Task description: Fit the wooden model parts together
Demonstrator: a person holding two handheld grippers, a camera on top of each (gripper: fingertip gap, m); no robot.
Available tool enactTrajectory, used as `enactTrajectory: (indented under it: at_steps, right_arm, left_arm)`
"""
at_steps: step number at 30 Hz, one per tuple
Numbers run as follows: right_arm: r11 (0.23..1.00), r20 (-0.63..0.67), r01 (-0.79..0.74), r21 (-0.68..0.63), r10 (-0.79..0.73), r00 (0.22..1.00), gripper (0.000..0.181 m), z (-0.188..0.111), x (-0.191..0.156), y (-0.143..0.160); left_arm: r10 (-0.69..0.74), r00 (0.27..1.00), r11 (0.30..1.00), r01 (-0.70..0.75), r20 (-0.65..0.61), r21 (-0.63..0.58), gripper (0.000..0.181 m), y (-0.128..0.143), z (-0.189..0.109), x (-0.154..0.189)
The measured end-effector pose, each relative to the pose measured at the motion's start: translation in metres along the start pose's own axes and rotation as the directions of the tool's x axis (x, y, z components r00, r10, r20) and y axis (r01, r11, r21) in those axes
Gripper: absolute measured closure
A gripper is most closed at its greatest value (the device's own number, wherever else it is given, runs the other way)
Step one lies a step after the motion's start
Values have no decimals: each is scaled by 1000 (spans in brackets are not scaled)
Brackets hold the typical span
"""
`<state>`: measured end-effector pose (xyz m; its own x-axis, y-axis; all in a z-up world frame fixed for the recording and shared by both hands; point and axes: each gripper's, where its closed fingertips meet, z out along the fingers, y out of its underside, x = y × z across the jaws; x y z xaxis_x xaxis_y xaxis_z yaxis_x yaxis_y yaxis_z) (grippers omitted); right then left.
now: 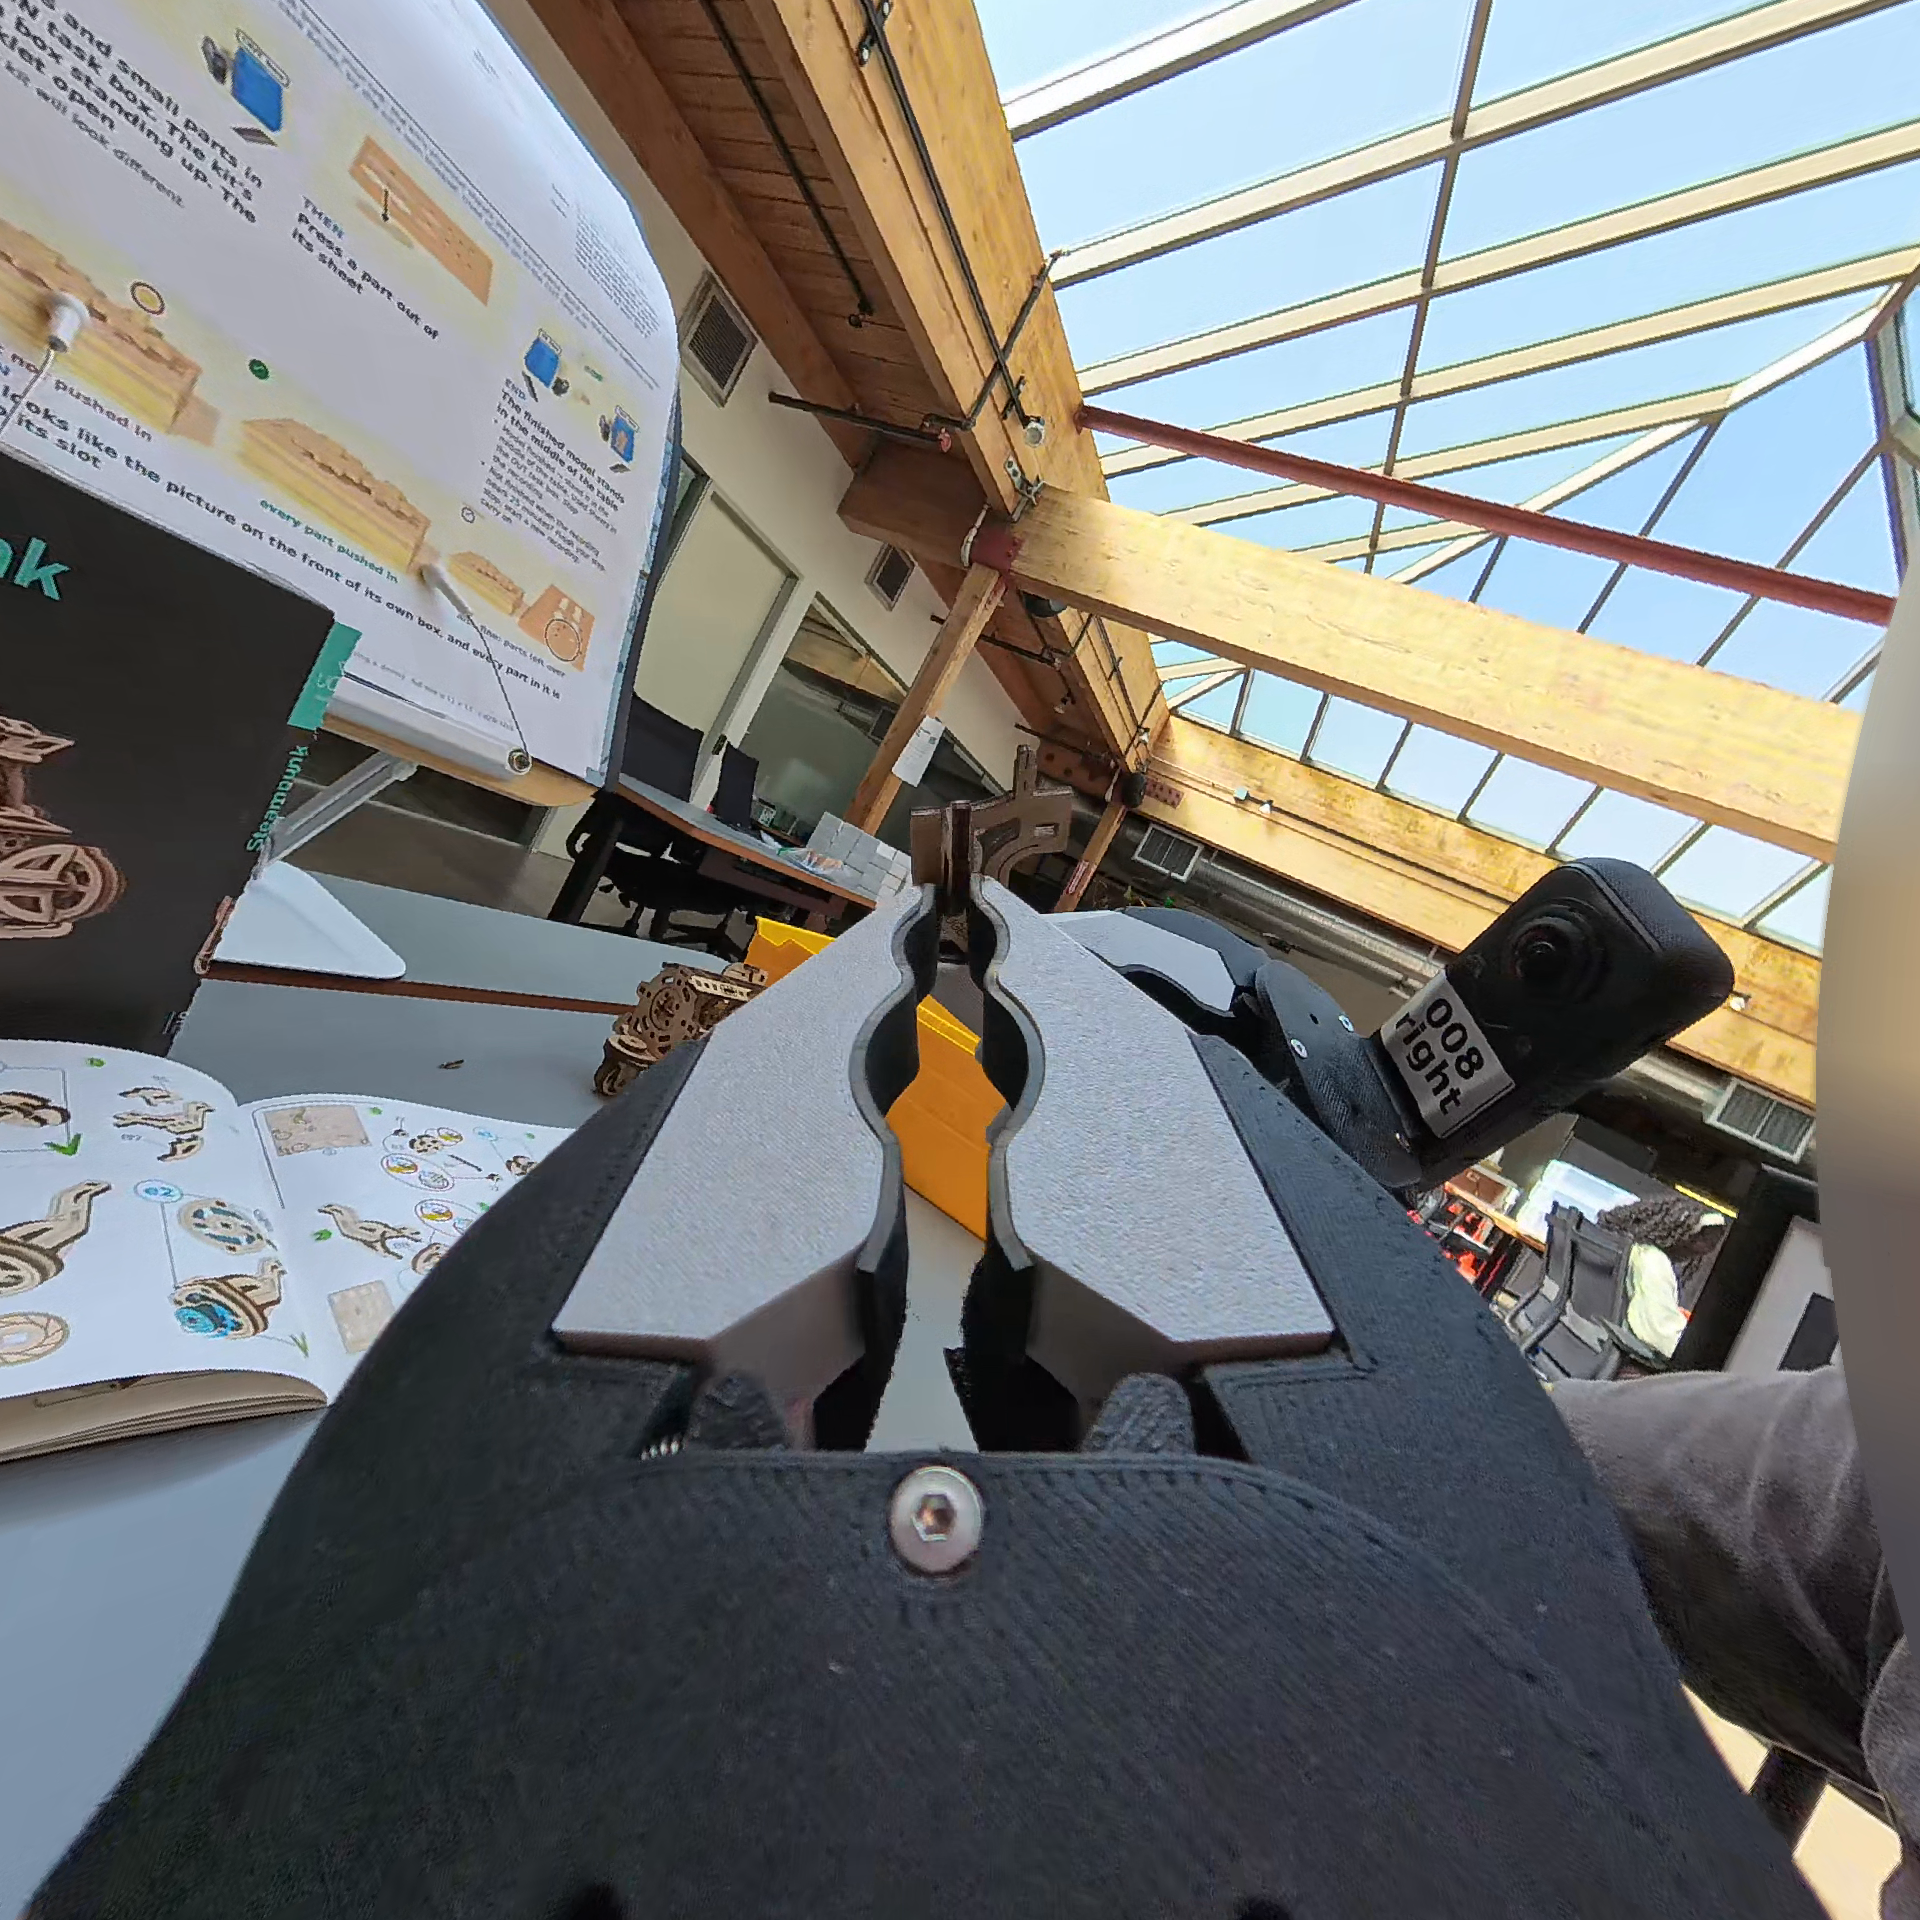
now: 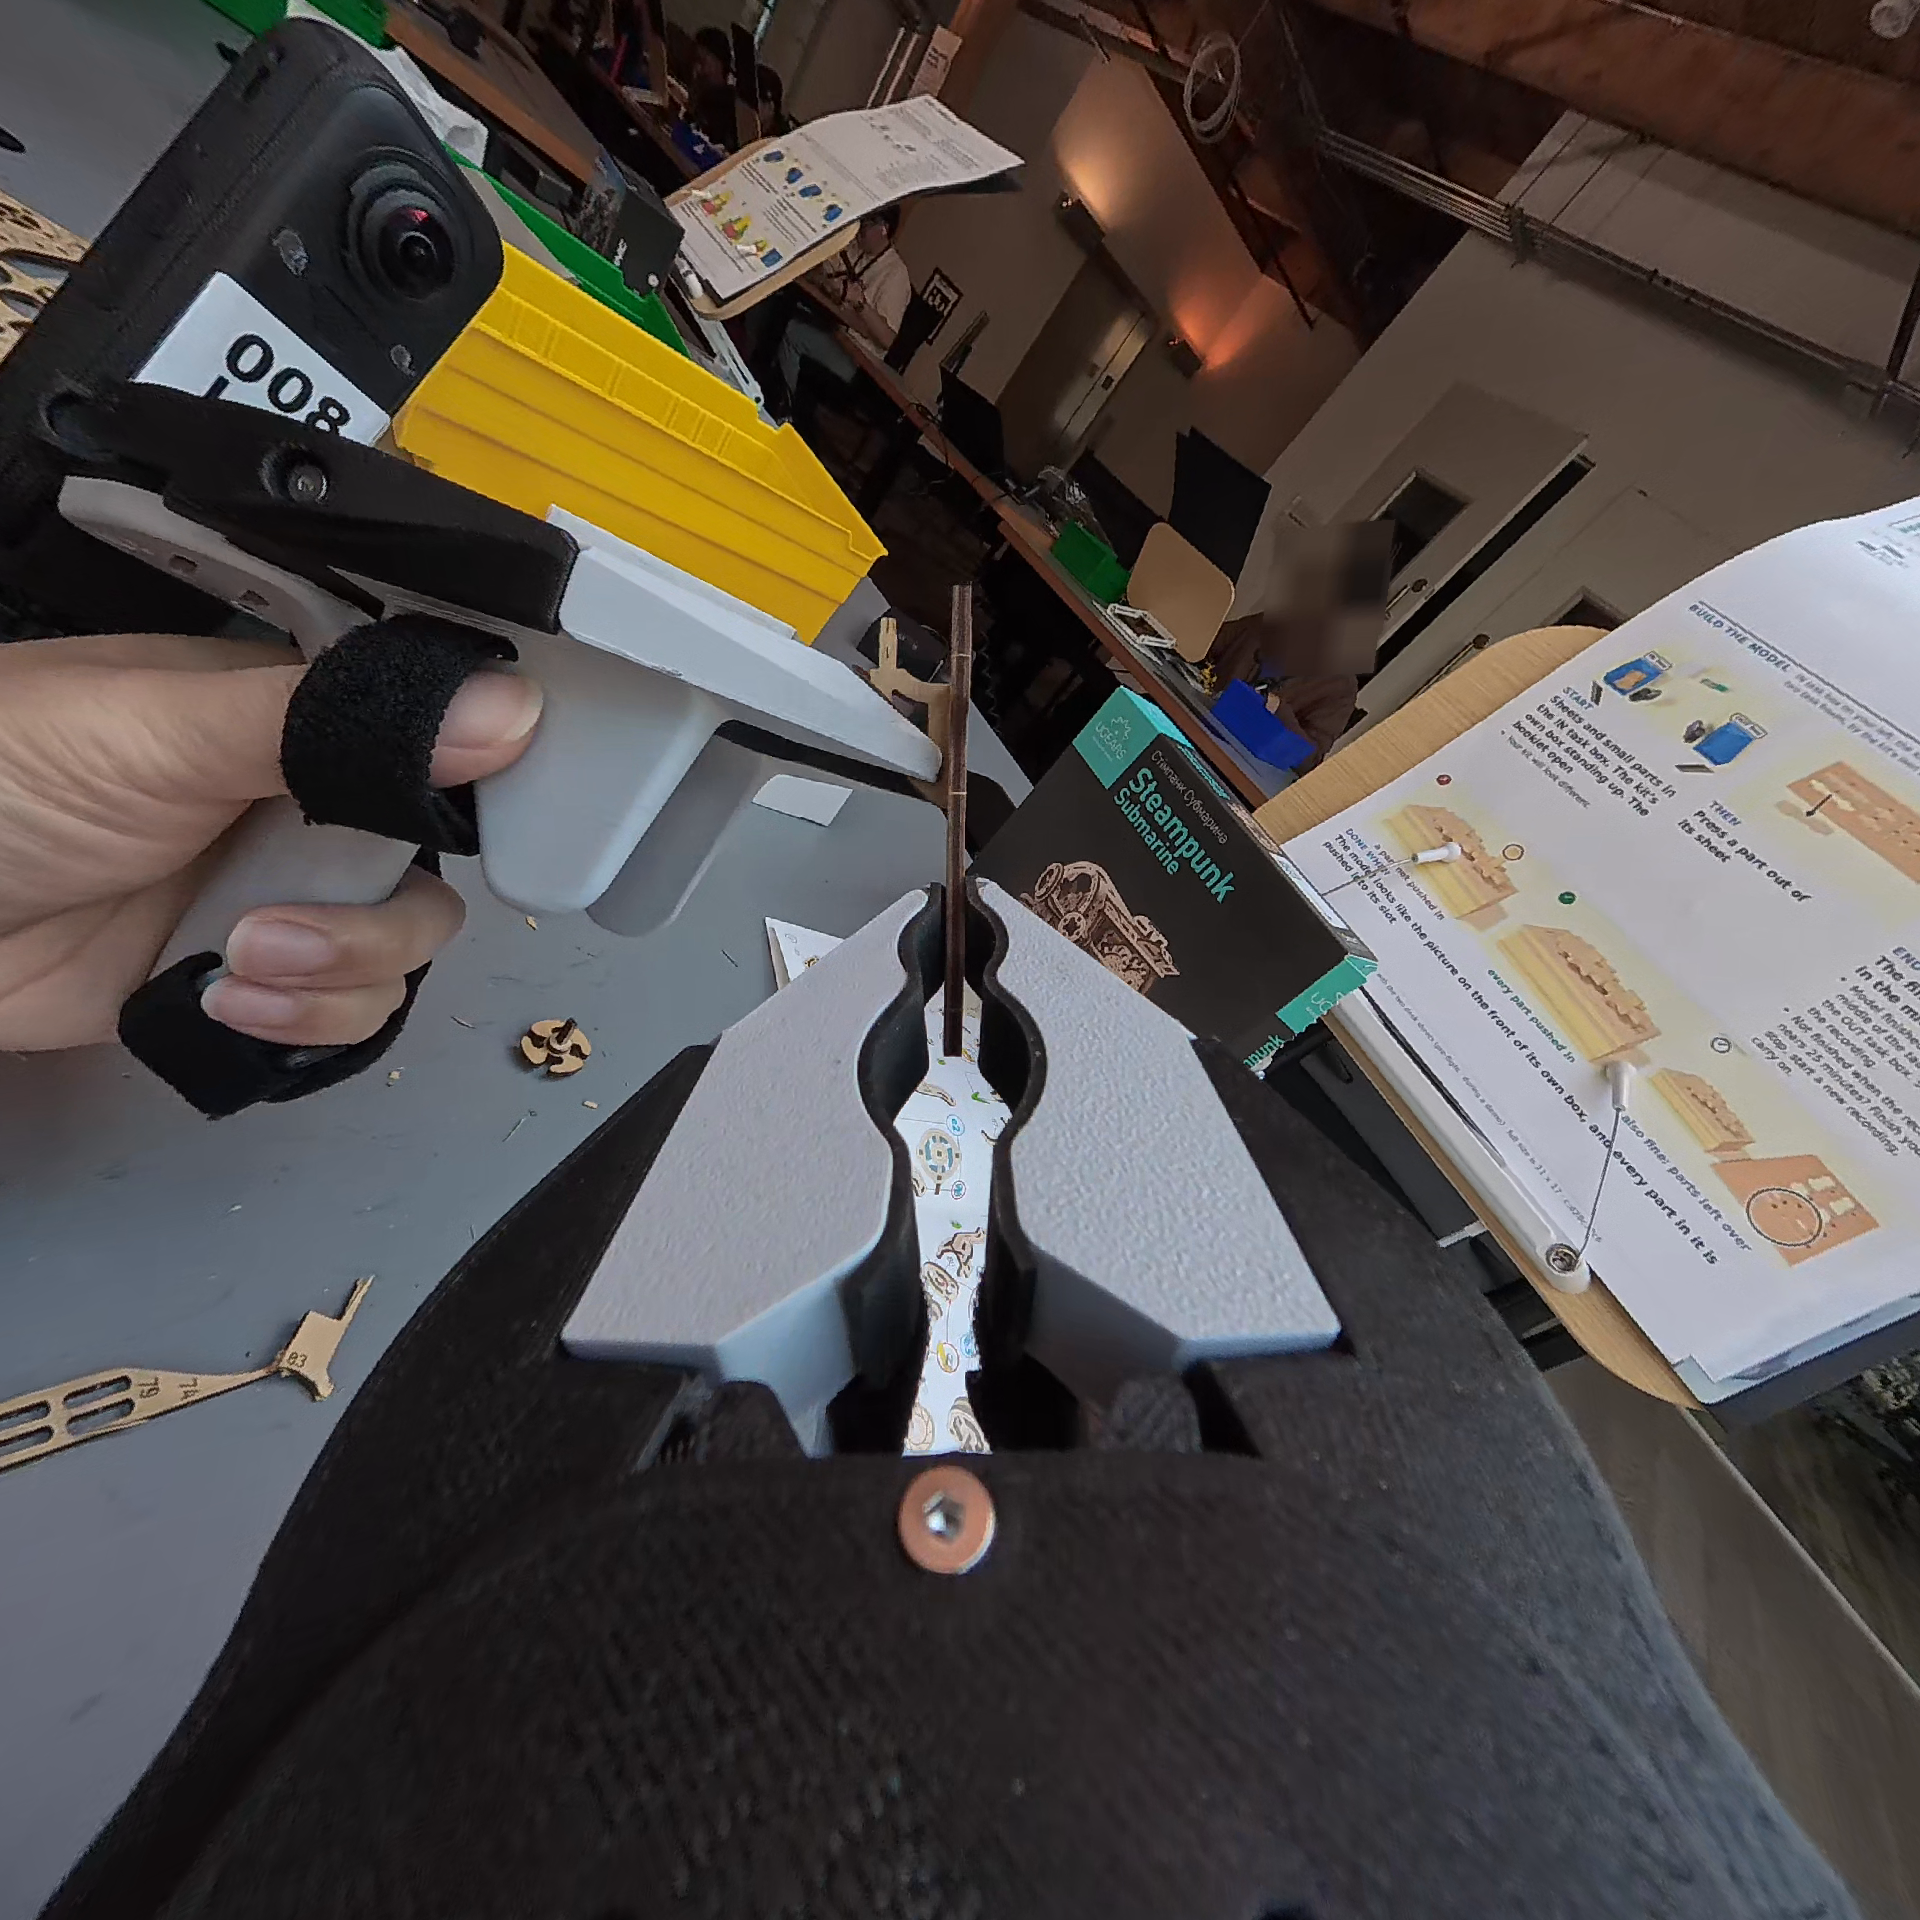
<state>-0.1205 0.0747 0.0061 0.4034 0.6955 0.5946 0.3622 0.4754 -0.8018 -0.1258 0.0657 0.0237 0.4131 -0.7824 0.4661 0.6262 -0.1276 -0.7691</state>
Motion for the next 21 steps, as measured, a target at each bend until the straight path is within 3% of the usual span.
enactTrajectory:
  at_steps: [10,21]
  right_arm:
    - [999,-15,-48,-13,48,999,180,3,-2,1]
    - [999,-12,-47,-4,47,999,175,4,-9,0]
  left_arm:
    - [-16,1000,996,15,11,85,179,-7,-4,-3]
    - [-48,999,996,46,15,76,181,-6,-5,-8]
